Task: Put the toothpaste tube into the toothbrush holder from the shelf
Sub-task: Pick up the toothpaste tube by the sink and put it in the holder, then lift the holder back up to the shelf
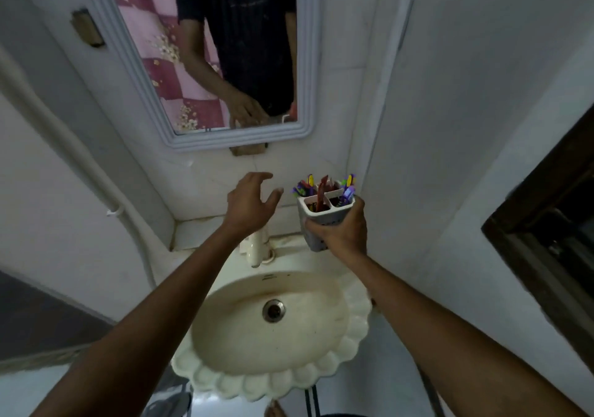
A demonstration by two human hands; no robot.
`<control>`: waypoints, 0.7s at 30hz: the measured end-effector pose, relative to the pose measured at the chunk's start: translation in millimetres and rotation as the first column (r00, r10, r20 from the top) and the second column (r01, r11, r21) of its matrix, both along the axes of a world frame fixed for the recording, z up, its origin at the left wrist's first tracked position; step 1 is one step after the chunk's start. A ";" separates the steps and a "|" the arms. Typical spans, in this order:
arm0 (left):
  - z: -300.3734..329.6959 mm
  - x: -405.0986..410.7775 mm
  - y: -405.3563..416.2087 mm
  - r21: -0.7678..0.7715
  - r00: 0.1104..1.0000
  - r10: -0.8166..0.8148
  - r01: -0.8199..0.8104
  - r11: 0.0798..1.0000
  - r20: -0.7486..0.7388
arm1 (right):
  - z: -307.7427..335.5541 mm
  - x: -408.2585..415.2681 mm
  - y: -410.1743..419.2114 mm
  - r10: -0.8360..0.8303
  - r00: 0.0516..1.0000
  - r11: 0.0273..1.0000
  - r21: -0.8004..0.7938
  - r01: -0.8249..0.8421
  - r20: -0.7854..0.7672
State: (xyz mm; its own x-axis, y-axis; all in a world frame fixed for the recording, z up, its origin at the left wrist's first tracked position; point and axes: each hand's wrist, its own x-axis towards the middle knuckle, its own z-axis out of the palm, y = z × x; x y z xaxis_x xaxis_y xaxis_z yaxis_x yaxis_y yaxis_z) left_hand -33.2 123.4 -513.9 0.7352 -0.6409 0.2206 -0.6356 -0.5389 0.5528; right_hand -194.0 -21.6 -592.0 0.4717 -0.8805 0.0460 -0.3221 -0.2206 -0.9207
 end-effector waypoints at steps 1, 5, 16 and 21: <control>12.9 -3.3 -3.3 -0.026 1.000 0.008 -0.007 1.000 0.029 | 17.5 -1.2 -8.0 0.001 0.999 1.000 -0.032 0.000 0.033; 56.9 0.2 -17.1 -0.123 0.986 0.046 -0.026 0.992 0.163 | 77.0 3.6 -32.3 -0.005 0.990 0.992 -0.127 0.023 0.143; 232.7 5.3 -50.4 -0.262 0.902 0.075 0.044 0.964 0.426 | 281.7 3.3 -89.7 0.066 0.889 0.928 -0.356 0.112 0.453; 313.8 -1.4 -57.7 -0.310 0.850 0.092 0.086 0.947 0.519 | 371.6 -3.4 -99.3 0.114 0.828 0.901 -0.407 0.146 0.549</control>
